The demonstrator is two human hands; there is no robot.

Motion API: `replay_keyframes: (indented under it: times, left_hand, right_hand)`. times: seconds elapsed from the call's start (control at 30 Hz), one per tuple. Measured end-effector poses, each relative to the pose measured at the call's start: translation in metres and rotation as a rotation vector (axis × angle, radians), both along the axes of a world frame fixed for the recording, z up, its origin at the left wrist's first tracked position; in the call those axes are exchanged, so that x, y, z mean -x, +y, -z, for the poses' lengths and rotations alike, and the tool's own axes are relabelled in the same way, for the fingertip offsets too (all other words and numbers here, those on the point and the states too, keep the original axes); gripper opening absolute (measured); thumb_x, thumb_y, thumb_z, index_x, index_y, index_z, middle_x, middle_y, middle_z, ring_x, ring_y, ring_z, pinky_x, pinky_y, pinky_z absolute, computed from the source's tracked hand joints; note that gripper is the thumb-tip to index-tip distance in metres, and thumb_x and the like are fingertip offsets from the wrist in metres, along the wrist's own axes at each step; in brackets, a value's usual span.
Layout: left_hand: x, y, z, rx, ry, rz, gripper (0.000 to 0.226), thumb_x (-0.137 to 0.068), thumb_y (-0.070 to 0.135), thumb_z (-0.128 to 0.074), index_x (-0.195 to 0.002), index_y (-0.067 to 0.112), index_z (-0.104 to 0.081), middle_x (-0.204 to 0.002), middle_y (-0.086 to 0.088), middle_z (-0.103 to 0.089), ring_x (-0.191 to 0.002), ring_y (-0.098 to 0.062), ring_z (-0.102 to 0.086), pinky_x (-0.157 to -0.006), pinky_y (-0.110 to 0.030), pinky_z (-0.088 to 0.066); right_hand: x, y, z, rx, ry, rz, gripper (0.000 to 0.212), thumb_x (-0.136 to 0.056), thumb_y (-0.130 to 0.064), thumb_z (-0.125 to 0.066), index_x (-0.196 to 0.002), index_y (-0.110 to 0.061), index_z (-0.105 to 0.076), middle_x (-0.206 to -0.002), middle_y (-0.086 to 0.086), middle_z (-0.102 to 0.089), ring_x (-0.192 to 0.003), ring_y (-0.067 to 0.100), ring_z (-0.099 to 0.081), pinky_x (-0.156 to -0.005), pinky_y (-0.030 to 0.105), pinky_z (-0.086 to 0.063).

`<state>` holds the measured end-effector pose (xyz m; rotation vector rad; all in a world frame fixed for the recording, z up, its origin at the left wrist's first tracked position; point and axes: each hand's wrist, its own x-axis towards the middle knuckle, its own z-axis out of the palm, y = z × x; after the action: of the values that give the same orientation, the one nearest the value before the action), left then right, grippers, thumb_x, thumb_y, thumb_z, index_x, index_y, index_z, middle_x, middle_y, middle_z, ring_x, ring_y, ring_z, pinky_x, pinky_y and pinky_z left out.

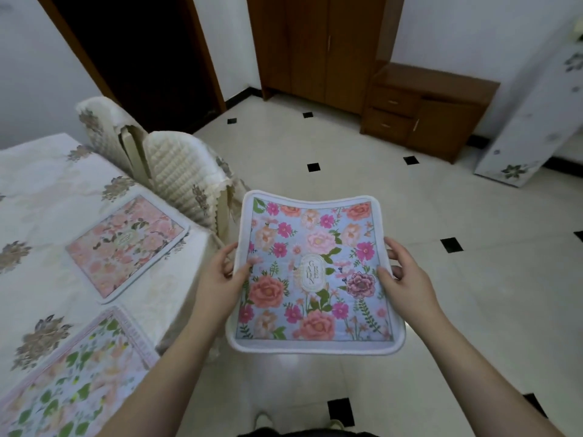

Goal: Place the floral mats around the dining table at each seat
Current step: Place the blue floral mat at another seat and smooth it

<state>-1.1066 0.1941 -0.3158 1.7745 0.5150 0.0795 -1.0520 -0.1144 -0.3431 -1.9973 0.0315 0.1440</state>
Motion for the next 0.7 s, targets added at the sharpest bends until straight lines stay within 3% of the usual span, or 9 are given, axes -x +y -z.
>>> replay_keyframes:
  times: [0.1,0.2,0.33,0.53,0.63,0.7]
  left_hand:
    - [-0.017,-0.004,-0.004,-0.056,-0.009,-0.005,0.049,-0.09,0.032,-0.069,-0.136,0.028,-0.051,-0.089,0.005,-0.077,-0.071,-0.008,-0.075,-0.05,-0.019,-0.055]
    - [-0.037,-0.001,-0.009,-0.134,-0.023,-0.004,0.048,-0.093,0.031,-0.067,-0.137,0.029,-0.049,-0.091,0.007,-0.073,-0.069,-0.002,-0.073,-0.049,-0.016,-0.054]
    - [-0.071,0.018,-0.008,-0.193,-0.048,-0.013,0.05,-0.091,0.036,-0.069,-0.135,0.039,-0.046,-0.094,0.007,-0.076,-0.075,-0.005,-0.074,-0.065,-0.033,-0.063]
    - [-0.131,0.052,0.002,-0.202,-0.071,0.006,0.053,-0.09,0.04,-0.068,-0.138,0.04,-0.046,-0.095,0.006,-0.077,-0.074,-0.007,-0.074,-0.068,-0.037,-0.062]
    - [-0.165,0.073,0.007,-0.14,-0.055,-0.004,0.053,-0.09,0.04,-0.068,-0.138,0.043,-0.045,-0.1,0.007,-0.076,-0.08,-0.007,-0.075,-0.072,-0.04,-0.062]
    - [-0.188,0.087,0.009,-0.106,-0.066,-0.003,0.053,-0.091,0.038,-0.068,-0.138,0.042,-0.046,-0.102,0.008,-0.076,-0.083,-0.008,-0.075,-0.074,-0.042,-0.062]
  right_hand:
    - [-0.018,-0.002,-0.006,-0.012,-0.027,-0.006,0.051,-0.096,-0.015,-0.056,-0.141,-0.035,-0.042,-0.118,-0.017,-0.061,-0.088,0.001,-0.068,-0.069,0.021,-0.057]
    - [-0.039,0.004,-0.01,-0.018,-0.047,-0.019,0.051,-0.095,-0.015,-0.057,-0.141,-0.034,-0.043,-0.117,-0.017,-0.06,-0.09,0.003,-0.067,-0.073,0.028,-0.059]
    - [-0.074,0.021,-0.017,0.002,-0.071,-0.041,0.052,-0.096,-0.015,-0.056,-0.142,-0.035,-0.041,-0.114,-0.021,-0.059,-0.089,0.0,-0.066,-0.069,0.021,-0.057]
    - [-0.143,0.057,-0.018,0.069,-0.066,-0.077,0.053,-0.094,-0.014,-0.058,-0.14,-0.035,-0.042,-0.11,-0.025,-0.058,-0.085,-0.007,-0.063,-0.067,0.021,-0.056]
    - [-0.176,0.077,-0.019,0.075,-0.047,-0.069,0.052,-0.093,-0.014,-0.058,-0.138,-0.037,-0.044,-0.112,-0.022,-0.059,-0.085,-0.004,-0.065,-0.072,0.03,-0.059]
    - [-0.199,0.091,-0.02,0.074,-0.034,-0.058,0.051,-0.094,-0.015,-0.057,-0.137,-0.039,-0.044,-0.114,-0.02,-0.059,-0.085,-0.003,-0.066,-0.07,0.028,-0.06]
